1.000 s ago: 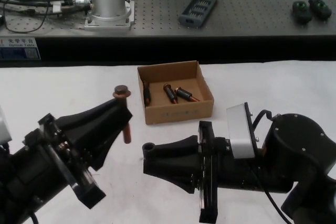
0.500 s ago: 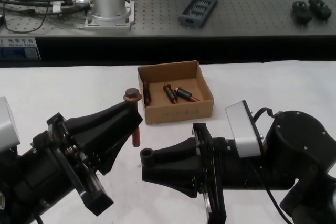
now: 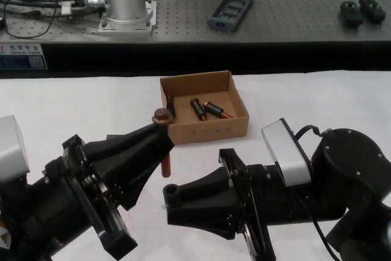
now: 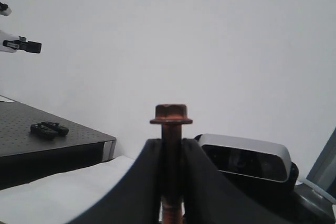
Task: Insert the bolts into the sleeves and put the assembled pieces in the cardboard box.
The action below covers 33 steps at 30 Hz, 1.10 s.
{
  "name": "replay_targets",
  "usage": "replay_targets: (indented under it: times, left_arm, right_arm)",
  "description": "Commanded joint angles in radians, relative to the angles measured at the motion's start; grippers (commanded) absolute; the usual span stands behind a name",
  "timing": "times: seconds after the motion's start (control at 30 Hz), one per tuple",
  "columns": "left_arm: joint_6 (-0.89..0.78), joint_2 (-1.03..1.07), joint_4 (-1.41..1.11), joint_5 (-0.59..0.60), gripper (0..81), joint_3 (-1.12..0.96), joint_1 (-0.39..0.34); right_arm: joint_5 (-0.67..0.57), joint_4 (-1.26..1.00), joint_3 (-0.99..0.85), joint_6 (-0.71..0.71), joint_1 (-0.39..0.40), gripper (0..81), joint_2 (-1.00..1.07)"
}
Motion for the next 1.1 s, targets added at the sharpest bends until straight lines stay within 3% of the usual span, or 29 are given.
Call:
replay_targets:
  times: [0.0, 0.37, 0.8, 1.07]
  left_arm:
    - [-0.001, -0.011, -0.025, 0.033, 0.6, -0.01, -0.008]
    - [-0.009, -0.008, -0.025, 0.033, 0.6, -0.01, -0.008]
    - [-0.015, -0.008, -0.025, 0.122, 0.6, -0.006, -0.008]
    - [-0.008, -0.008, -0.025, 0.089, 0.6, 0.015, -0.008]
  right_arm:
    - [-0.042, -0.015, -0.015, 0.024, -0.005, 6.6, 0.0]
    - [-0.061, -0.015, -0.024, 0.047, -0.005, 6.6, 0.0]
    - [-0.066, -0.05, -0.026, 0.069, -0.005, 6.6, 0.0]
    - [-0.079, -0.06, -0.026, 0.072, -0.005, 6.6, 0.0]
